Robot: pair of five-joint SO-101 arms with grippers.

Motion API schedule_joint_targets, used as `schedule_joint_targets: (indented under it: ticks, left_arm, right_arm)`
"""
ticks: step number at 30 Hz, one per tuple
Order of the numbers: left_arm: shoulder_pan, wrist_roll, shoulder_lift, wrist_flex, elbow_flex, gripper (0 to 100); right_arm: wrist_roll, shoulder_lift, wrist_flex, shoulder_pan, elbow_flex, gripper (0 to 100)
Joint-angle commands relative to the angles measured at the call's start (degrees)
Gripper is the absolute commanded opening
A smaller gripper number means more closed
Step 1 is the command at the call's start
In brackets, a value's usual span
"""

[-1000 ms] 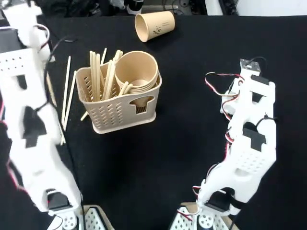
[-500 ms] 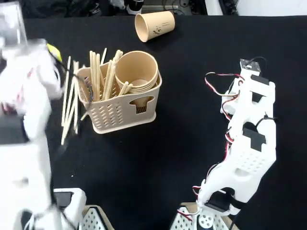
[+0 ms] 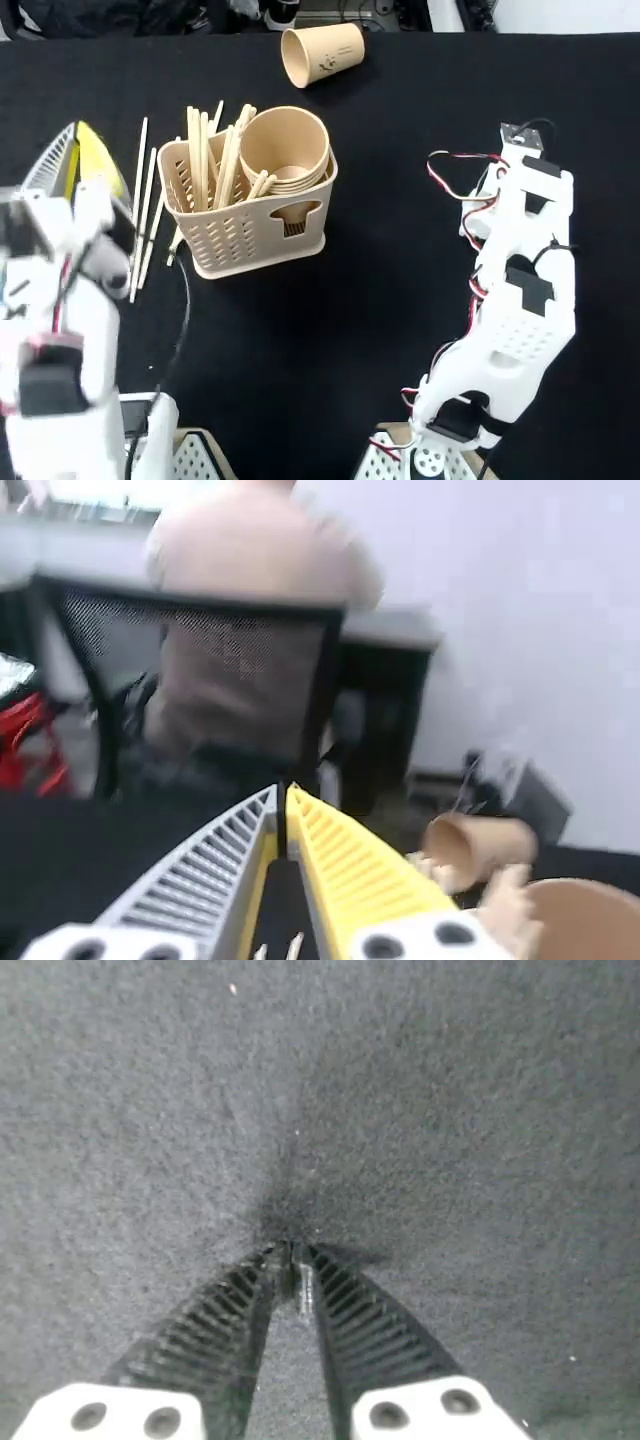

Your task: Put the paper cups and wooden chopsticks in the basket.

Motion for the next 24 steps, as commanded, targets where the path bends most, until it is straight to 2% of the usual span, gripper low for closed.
schedule_joint_targets:
  ticks: [1, 5, 7, 10, 17, 24]
  left_arm:
    - [-2.95, 0.62, 10.55, -3.08, -3.03, 3]
    - [-4.35, 0.35, 27.87, -3.52, -9.45, 3]
    - [-5.23, 0.53, 37.89, -0.97, -15.25, 9]
    - [-6.02, 0.62, 53.01, 6.51, -27.3, 15]
    - [-6.11, -0.26, 87.82, 23.3, -59.12, 16]
    - [-6.81, -3.96, 118.24, 44.75, -98.15, 16]
  right_arm:
    - [0.44, -1.36, -0.18, 0.0, 0.13, 1.2]
    - [0.44, -1.36, -0.18, 0.0, 0.13, 1.2]
    - [0.44, -1.36, -0.18, 0.0, 0.13, 1.2]
    - [0.44, -1.36, -0.18, 0.0, 0.13, 1.2]
    - [0.44, -1.36, -0.18, 0.09, 0.13, 1.2]
    - [0.44, -1.36, -0.18, 0.09, 0.13, 1.2]
